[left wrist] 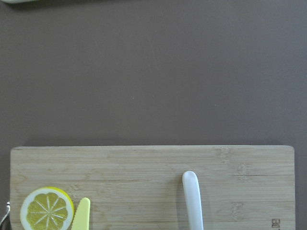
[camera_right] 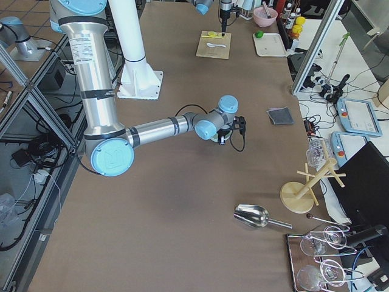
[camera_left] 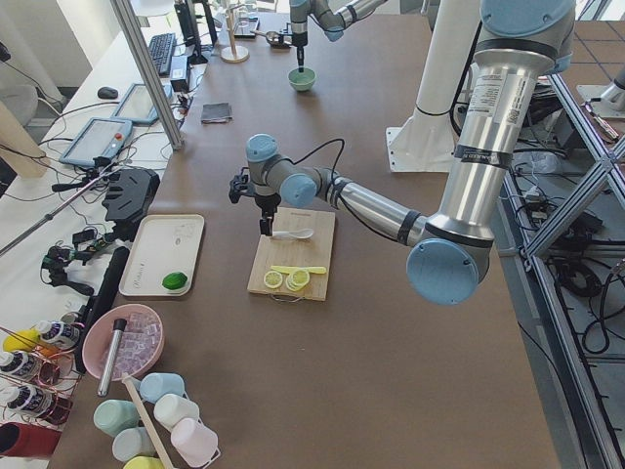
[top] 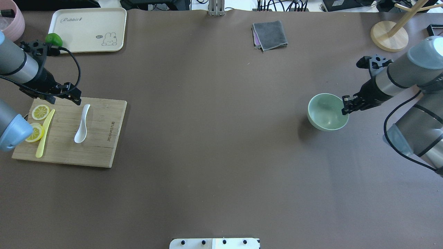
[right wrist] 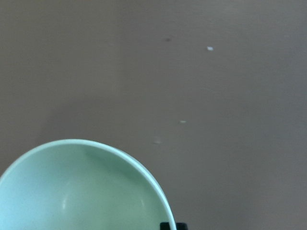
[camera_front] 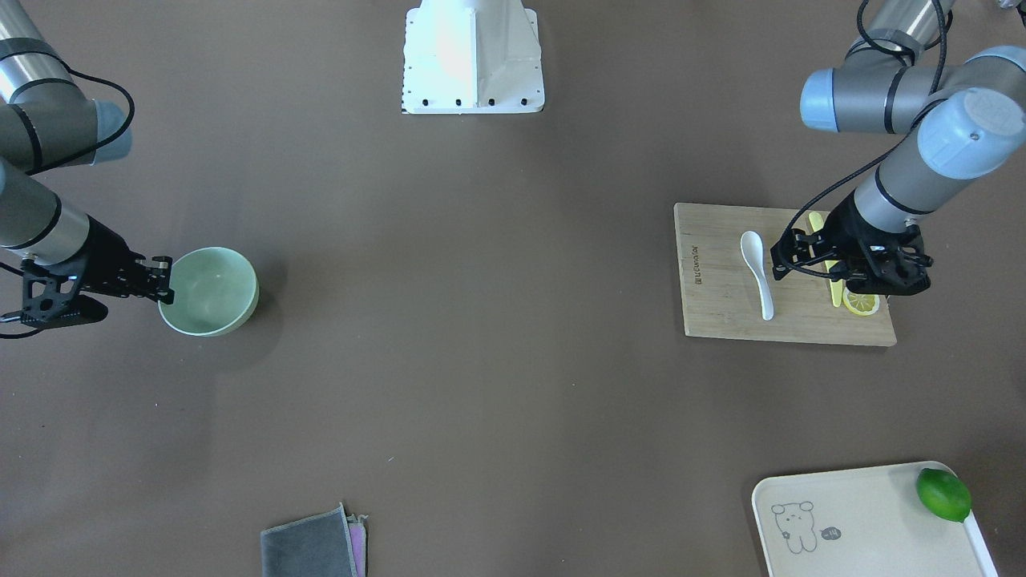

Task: Place spoon in bowl
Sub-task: 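Reach left gripper to the white spoon while right gripper reaches the bowl rim, then grasp and lift the spoon with left gripper while right drags bowl toward board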

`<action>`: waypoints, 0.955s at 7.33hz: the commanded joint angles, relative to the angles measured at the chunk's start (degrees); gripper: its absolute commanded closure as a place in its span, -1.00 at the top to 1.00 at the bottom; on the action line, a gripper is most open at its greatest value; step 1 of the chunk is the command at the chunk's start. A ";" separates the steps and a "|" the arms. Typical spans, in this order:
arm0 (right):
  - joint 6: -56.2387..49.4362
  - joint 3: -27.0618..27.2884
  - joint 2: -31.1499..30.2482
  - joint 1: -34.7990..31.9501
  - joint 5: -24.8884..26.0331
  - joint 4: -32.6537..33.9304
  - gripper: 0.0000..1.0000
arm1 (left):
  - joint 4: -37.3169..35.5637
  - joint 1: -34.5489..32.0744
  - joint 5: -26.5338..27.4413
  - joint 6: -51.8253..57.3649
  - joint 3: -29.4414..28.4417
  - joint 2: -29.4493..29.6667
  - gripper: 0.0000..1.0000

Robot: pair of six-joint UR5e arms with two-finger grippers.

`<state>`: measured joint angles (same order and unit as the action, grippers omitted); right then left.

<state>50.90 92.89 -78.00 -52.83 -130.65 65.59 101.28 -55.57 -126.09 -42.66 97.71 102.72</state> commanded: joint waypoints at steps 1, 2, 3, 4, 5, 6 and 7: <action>15.92 1.06 8.18 6.40 0.66 0.15 -1.00 | 1.02 2.39 0.40 -1.20 -2.86 0.72 0.64; 21.30 2.81 9.87 9.90 3.71 0.24 -1.00 | 2.42 2.48 0.31 -1.37 -4.70 1.16 0.60; 23.96 3.87 10.93 12.03 4.87 0.33 -1.00 | 2.78 2.74 0.31 -2.51 -4.98 1.25 0.53; 27.12 4.23 12.59 14.49 6.54 0.33 -1.00 | 2.96 3.70 0.31 -3.30 -5.77 1.34 0.46; 29.24 4.15 14.09 17.29 9.60 0.33 -1.00 | 3.31 4.58 0.31 -3.48 -6.21 1.43 0.46; 30.65 4.06 15.23 19.67 11.89 0.33 -1.00 | 3.31 5.11 0.40 -3.57 -6.47 1.95 0.34; 32.49 3.71 16.64 21.61 13.48 0.41 -1.00 | 3.31 5.21 0.40 -3.66 -7.17 2.48 0.23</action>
<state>81.01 96.86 -63.13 -34.04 -119.66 65.94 104.52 -50.75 -125.71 -46.15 91.26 104.61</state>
